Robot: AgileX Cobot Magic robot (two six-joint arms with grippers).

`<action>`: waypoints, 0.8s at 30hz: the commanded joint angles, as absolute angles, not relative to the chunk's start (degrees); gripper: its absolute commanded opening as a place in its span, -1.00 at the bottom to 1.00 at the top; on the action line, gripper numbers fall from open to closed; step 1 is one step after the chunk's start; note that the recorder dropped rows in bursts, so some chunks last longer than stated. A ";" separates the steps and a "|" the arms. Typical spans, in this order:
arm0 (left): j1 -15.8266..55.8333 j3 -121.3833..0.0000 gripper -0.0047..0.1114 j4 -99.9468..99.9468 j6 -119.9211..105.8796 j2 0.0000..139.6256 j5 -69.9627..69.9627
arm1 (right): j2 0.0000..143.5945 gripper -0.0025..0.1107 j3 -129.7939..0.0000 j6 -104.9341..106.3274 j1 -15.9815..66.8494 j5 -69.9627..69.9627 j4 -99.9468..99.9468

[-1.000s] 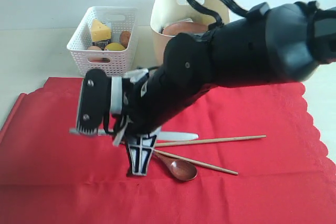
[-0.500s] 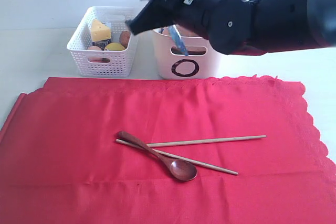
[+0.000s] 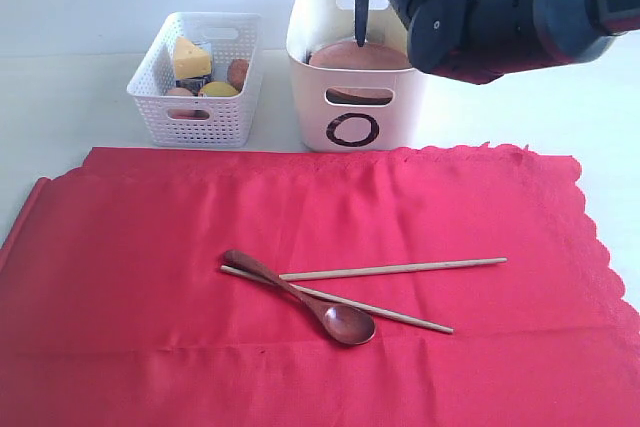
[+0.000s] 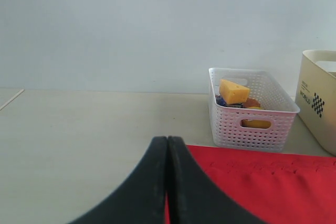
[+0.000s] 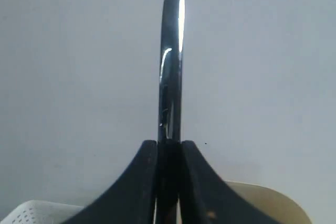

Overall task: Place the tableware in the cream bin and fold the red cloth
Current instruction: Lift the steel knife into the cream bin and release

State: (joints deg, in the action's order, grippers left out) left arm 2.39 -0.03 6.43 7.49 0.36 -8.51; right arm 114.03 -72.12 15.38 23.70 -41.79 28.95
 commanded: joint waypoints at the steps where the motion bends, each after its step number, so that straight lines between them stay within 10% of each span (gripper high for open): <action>1: 2.27 0.00 -0.90 6.36 7.60 0.00 -8.25 | 117.19 -0.96 -75.28 18.13 23.32 -42.64 28.63; 24: 2.27 0.00 -0.90 6.36 7.60 0.00 -8.25 | 121.96 -0.09 -81.04 43.45 23.30 -35.45 50.50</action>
State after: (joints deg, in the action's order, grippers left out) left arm 2.39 -0.03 6.43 7.49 0.36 -8.51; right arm 121.88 -80.71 41.68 23.49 -36.95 50.48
